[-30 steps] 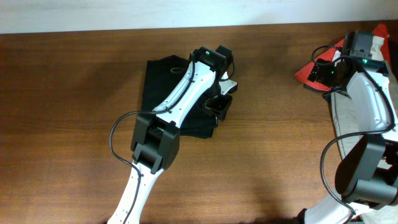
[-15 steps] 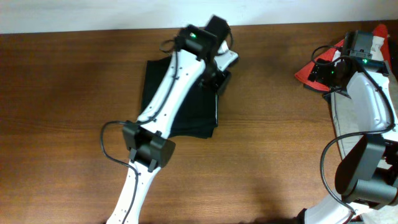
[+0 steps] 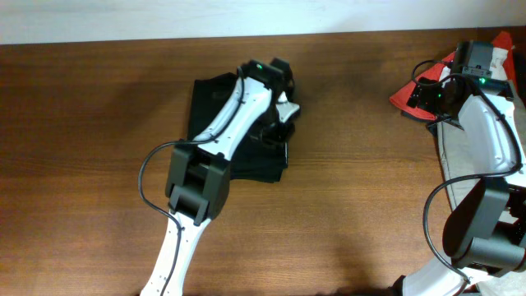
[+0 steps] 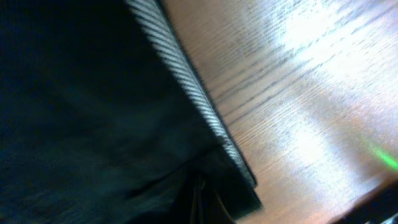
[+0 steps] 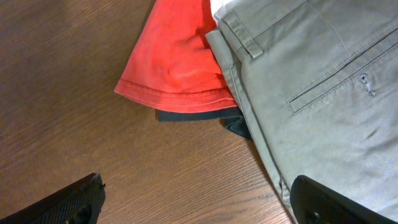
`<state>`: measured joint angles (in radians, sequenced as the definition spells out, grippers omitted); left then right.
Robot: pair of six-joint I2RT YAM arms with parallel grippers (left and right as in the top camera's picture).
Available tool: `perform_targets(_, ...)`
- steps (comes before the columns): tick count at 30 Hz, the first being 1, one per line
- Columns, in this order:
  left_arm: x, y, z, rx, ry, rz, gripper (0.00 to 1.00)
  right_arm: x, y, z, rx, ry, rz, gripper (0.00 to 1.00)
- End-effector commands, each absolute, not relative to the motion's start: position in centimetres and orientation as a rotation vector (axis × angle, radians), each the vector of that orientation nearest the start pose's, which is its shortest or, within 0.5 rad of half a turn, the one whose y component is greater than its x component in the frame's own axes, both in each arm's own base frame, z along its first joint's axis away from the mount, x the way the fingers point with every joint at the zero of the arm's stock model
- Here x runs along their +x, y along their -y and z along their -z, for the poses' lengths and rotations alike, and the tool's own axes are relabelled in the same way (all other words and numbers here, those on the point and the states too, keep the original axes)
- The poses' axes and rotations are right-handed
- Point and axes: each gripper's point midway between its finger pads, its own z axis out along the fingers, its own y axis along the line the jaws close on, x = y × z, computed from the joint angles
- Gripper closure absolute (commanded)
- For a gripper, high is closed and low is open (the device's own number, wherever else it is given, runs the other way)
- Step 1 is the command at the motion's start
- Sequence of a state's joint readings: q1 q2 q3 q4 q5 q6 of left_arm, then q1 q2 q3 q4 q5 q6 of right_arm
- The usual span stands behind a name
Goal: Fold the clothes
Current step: 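Grasp the left side of the folded trousers with the left gripper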
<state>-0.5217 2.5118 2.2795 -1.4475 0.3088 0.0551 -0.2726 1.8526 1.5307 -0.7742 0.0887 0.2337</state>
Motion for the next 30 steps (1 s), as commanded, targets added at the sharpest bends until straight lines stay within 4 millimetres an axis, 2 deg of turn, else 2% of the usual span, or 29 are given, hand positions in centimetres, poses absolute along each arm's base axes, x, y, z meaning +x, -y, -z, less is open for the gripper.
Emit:
perform_targets(1, 35.2, 28.6, -2.1, 0.915, -3.202, 0.571, 1.0, 43.7, 14.1, -13.4, 0.71, -2.553, 0.142, 0.01)
perform_targets(3, 34.5, 29.5, -1.9, 0.957, -3.191, 0.617, 1.0, 43.7, 14.1, -13.4, 0.71, -2.553, 0.142, 0.01)
perform_targets(7, 34.7, 30.4, -2.4, 0.98, -3.151, 0.625, 1.0, 43.7, 14.1, -13.4, 0.71, -2.553, 0.142, 0.01)
perform_targets(10, 35.5, 31.0, -4.7, 1.068, -3.058, 0.653, 1.0, 43.7, 14.1, -13.4, 0.71, -2.553, 0.142, 0.01)
perform_targets(13, 37.6, 31.4, -8.9, 1.057, -2.947, 0.653, 1.0, 43.7, 14.1, -13.4, 0.71, -2.553, 0.142, 0.01)
perform_targets(14, 38.7, 31.1, -10.5, 1.036, -2.907, 0.641, 0.96, 43.7, 14.1, -13.4, 0.71, -2.553, 0.142, 0.01)
perform_targets(16, 41.6, 29.0, -13.1, 0.914, -2.856, 0.558, 0.63, 43.7, 14.1, -13.4, 0.71, -2.553, 0.142, 0.01)
perform_targets(17, 42.8, 27.8, -13.9, 0.855, -2.845, 0.524, 0.4, 43.7, 14.1, -13.4, 0.71, -2.553, 0.142, 0.01)
perform_targets(19, 45.0, 25.1, -14.8, 0.75, -2.83, 0.497, 0.01, 43.7, 14.1, -13.4, 0.71, -2.553, 0.142, 0.01)
perform_targets(20, 45.9, 23.5, -14.9, 0.694, -2.836, 0.493, 0.01, 43.7, 14.1, -13.4, 0.71, -2.553, 0.142, 0.01)
perform_targets(21, 47.0, 20.9, -14.9, 0.614, -2.85, 0.488, 0.01, 43.7, 14.1, -13.4, 0.71, -2.553, 0.142, 0.01)
perform_targets(23, 48.4, 17.1, -14.2, 0.494, -2.88, 0.483, 0.01, 43.7, 14.1, -13.4, 0.71, -2.553, 0.142, 0.01)
perform_targets(26, 49.2, 13.9, -13.4, 0.372, -2.9, 0.589, 0.01, 43.7, 14.1, -13.4, 0.71, -2.553, 0.142, 0.01)
perform_targets(30, 49.9, 8.2, -10.2, 0.226, -2.941, 0.642, 0.01, 43.7, 14.1, -13.4, 0.71, -2.553, 0.142, 0.01)
